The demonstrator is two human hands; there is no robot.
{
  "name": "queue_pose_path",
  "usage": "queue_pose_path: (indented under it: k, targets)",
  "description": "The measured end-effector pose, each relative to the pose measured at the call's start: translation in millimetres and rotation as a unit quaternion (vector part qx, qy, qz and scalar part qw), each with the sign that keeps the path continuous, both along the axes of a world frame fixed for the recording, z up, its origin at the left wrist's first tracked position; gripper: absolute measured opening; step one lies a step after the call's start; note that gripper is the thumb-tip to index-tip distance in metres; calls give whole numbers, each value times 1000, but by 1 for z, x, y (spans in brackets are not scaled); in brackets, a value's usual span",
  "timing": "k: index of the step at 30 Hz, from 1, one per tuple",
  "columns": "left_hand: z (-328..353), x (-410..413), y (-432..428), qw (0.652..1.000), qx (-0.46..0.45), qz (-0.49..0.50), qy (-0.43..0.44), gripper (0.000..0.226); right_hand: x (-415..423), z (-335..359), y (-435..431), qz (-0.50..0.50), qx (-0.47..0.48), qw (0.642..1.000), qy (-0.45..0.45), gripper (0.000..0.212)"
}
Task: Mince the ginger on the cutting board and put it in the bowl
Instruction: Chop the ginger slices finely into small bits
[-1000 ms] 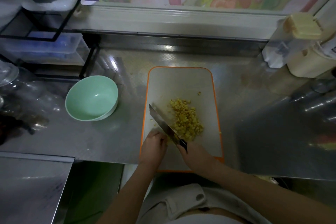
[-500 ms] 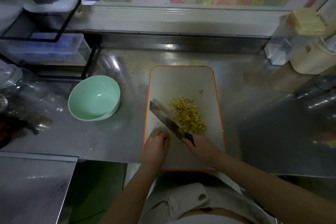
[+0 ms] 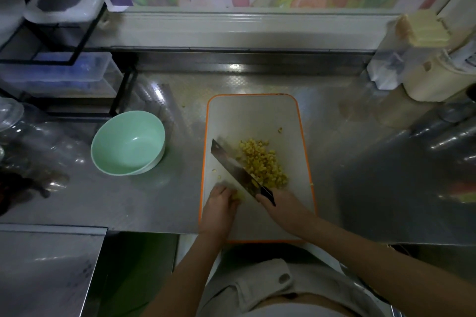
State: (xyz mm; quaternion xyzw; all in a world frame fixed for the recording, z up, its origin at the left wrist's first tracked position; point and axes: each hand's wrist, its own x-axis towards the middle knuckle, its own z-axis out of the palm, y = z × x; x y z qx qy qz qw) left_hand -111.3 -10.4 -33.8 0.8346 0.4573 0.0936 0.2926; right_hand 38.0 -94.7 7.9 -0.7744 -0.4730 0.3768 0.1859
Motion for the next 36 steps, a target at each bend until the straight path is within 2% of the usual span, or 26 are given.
queue_pose_path:
  k: [6,12,17,23,28,36]
  targets:
    - [-1,-3,5,1000,-10,4,-10,28,-11,-1,-3,-26,-11,1000,2,32]
    - [-1,-5,5,1000,-6,19,-14,13,-14,4,-5,-18,-22,1000,-4,32]
    - [-2,-4,7,1000,1,21,-19,14,-17,3,-4,-12,-53,999,-7,34]
    - [-2,-3,6,1000,16,17,-12,14,-24,-2,-6,1,-41,999,-19,24]
    - [-4,-3,7,1000,15,16,-9,13,-19,-11,-4,-18,-38,999,-6,33]
    - [-7,-6,8,1000,8,16,-19,8,-2,-12,-2,-54,-6,998,13,29]
